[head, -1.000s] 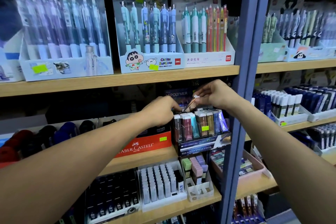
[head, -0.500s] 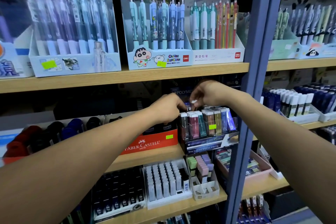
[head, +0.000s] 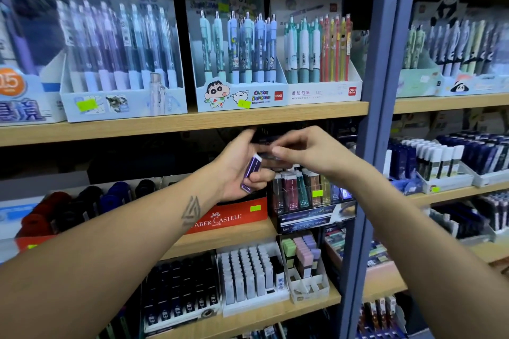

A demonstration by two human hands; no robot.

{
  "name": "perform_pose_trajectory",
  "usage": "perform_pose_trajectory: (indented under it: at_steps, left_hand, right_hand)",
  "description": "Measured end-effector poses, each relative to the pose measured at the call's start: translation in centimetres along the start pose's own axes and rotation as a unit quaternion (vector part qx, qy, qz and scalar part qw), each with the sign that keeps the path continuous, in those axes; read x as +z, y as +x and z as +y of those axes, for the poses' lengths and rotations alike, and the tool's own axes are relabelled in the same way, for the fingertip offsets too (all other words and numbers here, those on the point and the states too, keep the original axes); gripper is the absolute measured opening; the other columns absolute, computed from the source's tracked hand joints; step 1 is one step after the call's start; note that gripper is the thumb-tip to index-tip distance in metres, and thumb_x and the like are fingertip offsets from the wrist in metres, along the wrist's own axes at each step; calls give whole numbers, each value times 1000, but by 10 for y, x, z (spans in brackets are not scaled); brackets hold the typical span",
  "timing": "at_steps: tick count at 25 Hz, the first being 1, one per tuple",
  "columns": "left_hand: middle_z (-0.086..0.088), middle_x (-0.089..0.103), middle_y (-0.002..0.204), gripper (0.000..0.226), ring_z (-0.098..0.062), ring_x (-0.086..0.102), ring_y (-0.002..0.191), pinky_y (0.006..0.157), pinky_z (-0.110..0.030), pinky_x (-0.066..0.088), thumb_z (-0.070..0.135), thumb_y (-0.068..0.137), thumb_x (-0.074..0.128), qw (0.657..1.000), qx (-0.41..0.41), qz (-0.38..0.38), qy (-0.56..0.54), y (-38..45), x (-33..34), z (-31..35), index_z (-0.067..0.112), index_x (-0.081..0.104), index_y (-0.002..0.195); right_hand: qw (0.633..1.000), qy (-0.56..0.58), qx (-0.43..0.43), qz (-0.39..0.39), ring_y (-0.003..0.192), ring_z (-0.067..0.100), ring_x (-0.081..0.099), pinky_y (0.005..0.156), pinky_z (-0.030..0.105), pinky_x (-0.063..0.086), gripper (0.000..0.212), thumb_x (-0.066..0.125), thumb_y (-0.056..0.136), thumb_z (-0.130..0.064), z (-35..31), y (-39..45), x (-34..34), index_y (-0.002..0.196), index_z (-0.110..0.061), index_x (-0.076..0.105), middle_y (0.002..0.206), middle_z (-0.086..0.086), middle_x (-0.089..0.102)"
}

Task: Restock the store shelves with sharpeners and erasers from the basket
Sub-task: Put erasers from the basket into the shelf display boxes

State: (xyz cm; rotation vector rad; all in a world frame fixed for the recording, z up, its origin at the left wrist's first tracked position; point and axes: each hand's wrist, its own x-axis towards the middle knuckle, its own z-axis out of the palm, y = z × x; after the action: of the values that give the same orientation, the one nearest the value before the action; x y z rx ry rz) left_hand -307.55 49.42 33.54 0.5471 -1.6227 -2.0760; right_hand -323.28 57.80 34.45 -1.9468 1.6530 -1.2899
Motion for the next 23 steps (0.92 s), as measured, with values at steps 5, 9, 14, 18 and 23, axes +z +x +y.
perform_pose_trajectory:
  at_steps: [5, 9, 14, 18, 23]
  left_hand:
    - [0, 32, 51, 65, -11, 27, 32, 35, -14, 11, 68, 98, 20, 998, -23, -55, -2, -8, 10, -3, 10, 49, 90]
    - [-14, 62, 71, 53, -22, 52, 40, 32, -17, 30, 49, 105, 25, 998, 21, 46, 32, -6, 15, 1, 5, 55, 109]
    - [-12, 71, 93, 16, -17, 64, 69, 61, -31, 55, 10, 99, 51, 890, 154, 224, 366, -4, -1, -5, 11, 67, 99]
    - [1, 62, 135, 31, -13, 55, 124, 96, -13, 34, 18, 99, 56, 734, 248, 102, 625, -2, 9, -15, 14, 66, 127]
    - [2, 30, 162, 53, -11, 25, 149, 118, -18, 13, 34, 104, 43, 623, 221, -11, 750, 13, 33, -32, 17, 36, 154]
  right_hand:
    - [996, 75, -3, 43, 73, 10, 54, 72, 25, 44, 14, 83, 80, -12, -11, -21, 27, 89, -6, 74, 79, 2, 67]
    - [984, 174, 10, 37, 64, 18, 62, 67, 28, 53, 17, 79, 78, 4, -10, -25, 18, 85, 0, 65, 70, 8, 68]
    - [977, 130, 55, 163, 75, 24, 70, 76, 33, 58, 15, 78, 79, 5, 8, -37, -28, 89, -3, 69, 80, 18, 73]
    - [982, -44, 48, 179, 67, 15, 71, 68, 22, 53, 11, 77, 82, 0, 20, -42, -67, 84, -10, 72, 74, 8, 74]
    - [934, -332, 60, 117, 74, 15, 65, 66, 21, 45, 12, 79, 79, -5, 27, -36, -94, 82, -16, 74, 72, -2, 68]
